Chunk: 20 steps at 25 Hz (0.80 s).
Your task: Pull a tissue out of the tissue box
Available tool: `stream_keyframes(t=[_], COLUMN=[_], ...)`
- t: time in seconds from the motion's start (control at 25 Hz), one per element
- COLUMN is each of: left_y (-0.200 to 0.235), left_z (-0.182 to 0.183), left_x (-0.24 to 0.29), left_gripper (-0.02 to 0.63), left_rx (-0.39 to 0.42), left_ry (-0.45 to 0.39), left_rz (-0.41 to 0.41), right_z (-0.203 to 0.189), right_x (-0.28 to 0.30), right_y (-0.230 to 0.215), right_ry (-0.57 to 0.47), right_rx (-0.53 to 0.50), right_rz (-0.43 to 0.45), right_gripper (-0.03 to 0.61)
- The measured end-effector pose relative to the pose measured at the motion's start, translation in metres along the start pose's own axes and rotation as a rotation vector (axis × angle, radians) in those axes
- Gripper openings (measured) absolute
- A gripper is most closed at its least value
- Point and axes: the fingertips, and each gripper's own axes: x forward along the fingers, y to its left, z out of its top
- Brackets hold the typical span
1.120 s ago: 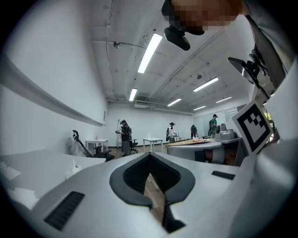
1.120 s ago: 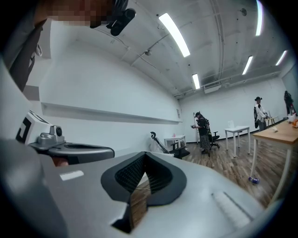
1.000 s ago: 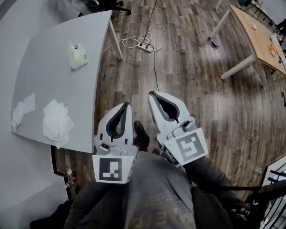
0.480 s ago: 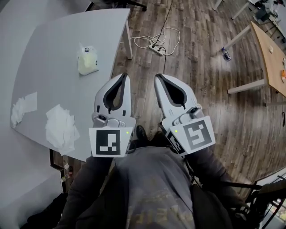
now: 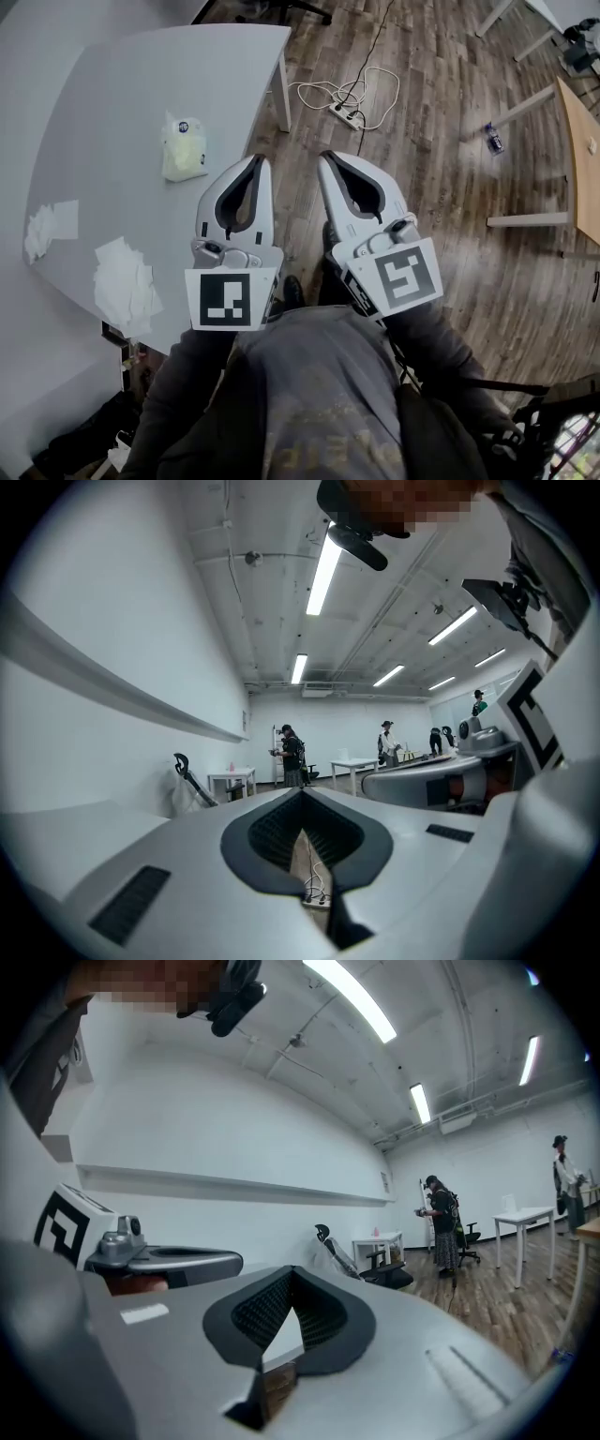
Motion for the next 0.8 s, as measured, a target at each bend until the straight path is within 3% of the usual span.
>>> stream_keyframes(t=[0.36,0.8], left_y=[0.036,0.096], left_z=[-0.010,-0.004], left_x=[0.092,0.096], left_gripper=[-0.002,-0.002], left_rx=[-0.021,-0.034], left_ry=[0.052,0.046], left_rz=[0.202,0.452], right_z=[-0.015,0.004], right_x=[0.099,0.178], right_y=[-0.068,-0.051], right_ry=[0.052,0.049], right_rx=[0.032,-0.019], right_rz=[0.216,0.474], right_gripper=[0.003,0.002])
